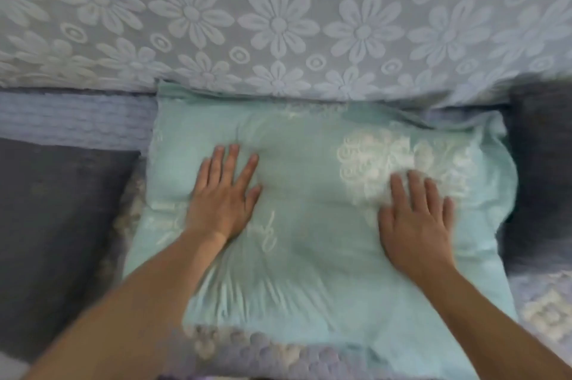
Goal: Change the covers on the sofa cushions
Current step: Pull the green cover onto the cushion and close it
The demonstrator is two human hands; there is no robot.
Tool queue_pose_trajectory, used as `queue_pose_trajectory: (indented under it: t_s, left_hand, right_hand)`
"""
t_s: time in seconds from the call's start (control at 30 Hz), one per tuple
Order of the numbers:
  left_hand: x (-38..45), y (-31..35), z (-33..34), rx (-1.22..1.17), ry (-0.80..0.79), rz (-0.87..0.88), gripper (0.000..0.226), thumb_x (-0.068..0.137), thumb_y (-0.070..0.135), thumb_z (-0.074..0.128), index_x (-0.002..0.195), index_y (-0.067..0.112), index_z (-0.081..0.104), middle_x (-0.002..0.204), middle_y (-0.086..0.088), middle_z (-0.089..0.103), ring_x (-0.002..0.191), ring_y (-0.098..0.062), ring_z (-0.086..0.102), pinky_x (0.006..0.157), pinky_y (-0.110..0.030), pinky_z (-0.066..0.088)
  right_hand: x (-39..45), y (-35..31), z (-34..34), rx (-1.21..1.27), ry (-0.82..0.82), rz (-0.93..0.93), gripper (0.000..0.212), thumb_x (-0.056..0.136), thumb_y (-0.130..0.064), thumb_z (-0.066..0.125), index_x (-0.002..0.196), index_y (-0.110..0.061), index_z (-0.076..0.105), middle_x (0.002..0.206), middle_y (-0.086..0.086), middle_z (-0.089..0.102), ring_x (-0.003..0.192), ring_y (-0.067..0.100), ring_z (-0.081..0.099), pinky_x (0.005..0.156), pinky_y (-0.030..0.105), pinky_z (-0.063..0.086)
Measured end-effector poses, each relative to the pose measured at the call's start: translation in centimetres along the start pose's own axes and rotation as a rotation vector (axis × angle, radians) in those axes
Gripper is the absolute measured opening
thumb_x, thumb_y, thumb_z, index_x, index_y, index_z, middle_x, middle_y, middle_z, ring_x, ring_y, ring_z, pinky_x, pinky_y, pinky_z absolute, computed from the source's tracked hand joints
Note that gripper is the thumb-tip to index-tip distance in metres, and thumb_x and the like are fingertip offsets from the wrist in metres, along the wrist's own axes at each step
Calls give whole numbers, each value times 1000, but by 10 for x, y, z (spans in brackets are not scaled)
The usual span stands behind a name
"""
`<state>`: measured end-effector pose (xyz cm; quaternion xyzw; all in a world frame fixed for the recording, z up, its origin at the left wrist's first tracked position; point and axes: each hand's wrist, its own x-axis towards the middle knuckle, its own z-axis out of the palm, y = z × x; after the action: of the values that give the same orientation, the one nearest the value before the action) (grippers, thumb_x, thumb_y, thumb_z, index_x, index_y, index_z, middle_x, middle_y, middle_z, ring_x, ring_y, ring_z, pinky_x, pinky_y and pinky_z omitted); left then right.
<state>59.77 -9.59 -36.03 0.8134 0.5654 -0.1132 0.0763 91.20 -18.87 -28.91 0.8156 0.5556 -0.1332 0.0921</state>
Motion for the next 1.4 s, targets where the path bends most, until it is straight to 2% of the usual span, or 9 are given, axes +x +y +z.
queue_pose_trajectory:
  t_s: [0.17,0.27,0.4,0.53,0.77,0.9,1.0,1.1,1.4]
  left_hand:
    - [-12,24,-76,-187,93,-134,59,96,43,33,146,19,53,155,-20,42,143,-45,36,116,-60,29]
    - [-43,55,-100,-250,158,-153,56,99,42,36,149,19,49,157,-21,38,145,-44,32,118,-56,28]
    - [-61,89,-111,-116,112,2,62,94,47,44,151,22,47,162,-20,30,150,-43,23,120,-61,19]
    - [-33,119,-135,-194,308,88,59,101,46,39,158,28,33,167,-16,15,155,-40,8,124,-57,10]
    - [-18,95,-15,-2,-40,148,62,102,55,29,157,28,35,167,-10,18,155,-33,13,126,-48,14]
    - [-16,99,-69,-53,156,160,58,103,51,31,157,29,35,165,-16,25,153,-40,18,123,-53,14]
    - [-36,29,-82,-155,289,-195,57,105,41,28,157,19,33,160,-28,29,147,-49,25,120,-56,18]
    - [-51,-43,-55,-514,45,-692,60,106,44,24,157,13,32,156,-25,36,142,-43,36,120,-51,25]
    - [-70,-88,-119,-1459,-431,-1130,41,101,39,51,100,5,75,105,-21,75,83,-33,73,89,-45,55]
  right_hand:
    - [-8,-91,-59,263,361,-243,60,93,-37,42,147,-12,47,158,21,34,147,45,26,118,63,21]
    - [-23,-72,-20,59,139,-470,63,101,-47,36,158,-25,26,167,7,1,155,29,1,125,47,2]
    - [7,-15,15,28,-92,-239,67,99,-47,23,157,-14,29,166,13,16,152,31,18,123,48,20]
    - [-17,-14,-17,287,268,-292,45,100,-30,44,138,-10,57,151,15,46,142,35,39,118,52,28]
    - [-47,83,17,10,-42,22,65,98,-54,28,157,-27,27,164,11,23,150,37,22,117,58,25]
    - [-23,84,-19,324,66,339,66,100,-48,42,158,-26,21,166,16,9,151,37,8,121,60,12]
    - [-31,53,-31,360,340,137,61,104,-41,40,158,-17,24,165,20,8,152,40,6,123,55,5]
    - [-32,42,16,151,47,-99,69,103,-58,10,161,-20,14,167,10,0,154,34,4,124,55,11]
    - [-18,48,-2,83,-126,70,65,101,-48,36,160,-27,16,167,6,15,152,32,15,121,49,16]
